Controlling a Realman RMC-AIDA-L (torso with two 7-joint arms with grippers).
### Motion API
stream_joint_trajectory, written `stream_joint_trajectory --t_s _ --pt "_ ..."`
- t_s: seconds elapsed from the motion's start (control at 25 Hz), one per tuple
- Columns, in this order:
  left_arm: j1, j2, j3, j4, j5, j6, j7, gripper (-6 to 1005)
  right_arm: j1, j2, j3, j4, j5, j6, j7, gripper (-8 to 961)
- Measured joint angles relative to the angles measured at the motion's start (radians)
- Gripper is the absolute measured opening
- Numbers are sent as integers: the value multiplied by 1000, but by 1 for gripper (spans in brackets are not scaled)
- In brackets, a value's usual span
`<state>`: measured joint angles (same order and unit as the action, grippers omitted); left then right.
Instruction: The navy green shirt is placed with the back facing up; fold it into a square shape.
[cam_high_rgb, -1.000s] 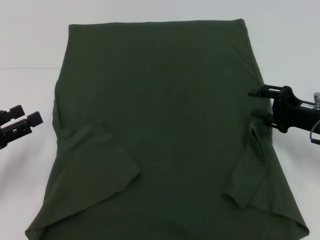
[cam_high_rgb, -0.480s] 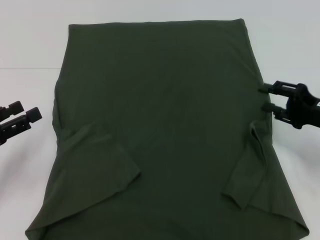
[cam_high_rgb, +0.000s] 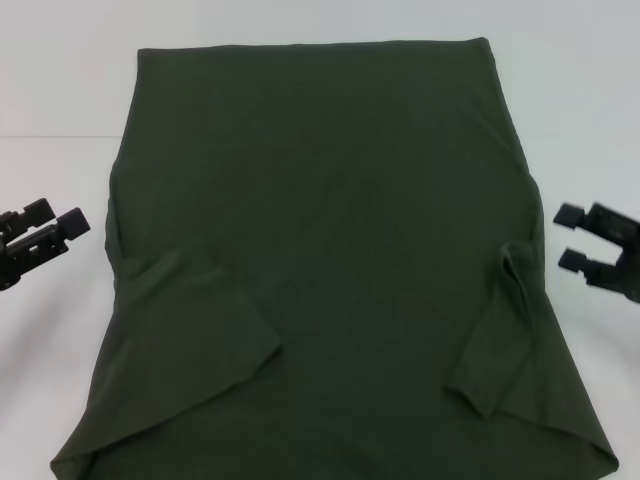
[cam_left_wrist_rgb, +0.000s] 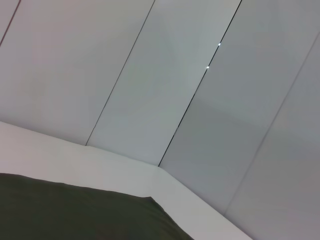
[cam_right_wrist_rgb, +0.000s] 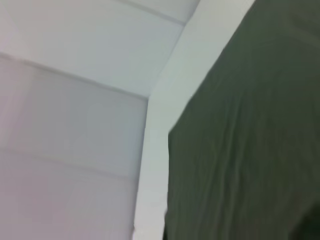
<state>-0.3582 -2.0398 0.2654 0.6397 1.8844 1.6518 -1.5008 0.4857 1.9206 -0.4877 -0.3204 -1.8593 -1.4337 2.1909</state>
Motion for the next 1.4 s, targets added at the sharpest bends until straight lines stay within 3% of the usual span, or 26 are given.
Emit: stream_joint_trajectory --t_s 0.28,0.88,1.4 --pt "1 -7 8 -3 -1 3 -7 831 -12 -1 -8 -22 -108 -24 -59 944" --pt "-8 -10 9 -14 -2 -12 -10 833 26 0 -21 -42 -225 43 -58 944" --pt "-7 -15 3 -14 -2 -12 -4 832 57 3 -88 -42 -232 97 -42 944"
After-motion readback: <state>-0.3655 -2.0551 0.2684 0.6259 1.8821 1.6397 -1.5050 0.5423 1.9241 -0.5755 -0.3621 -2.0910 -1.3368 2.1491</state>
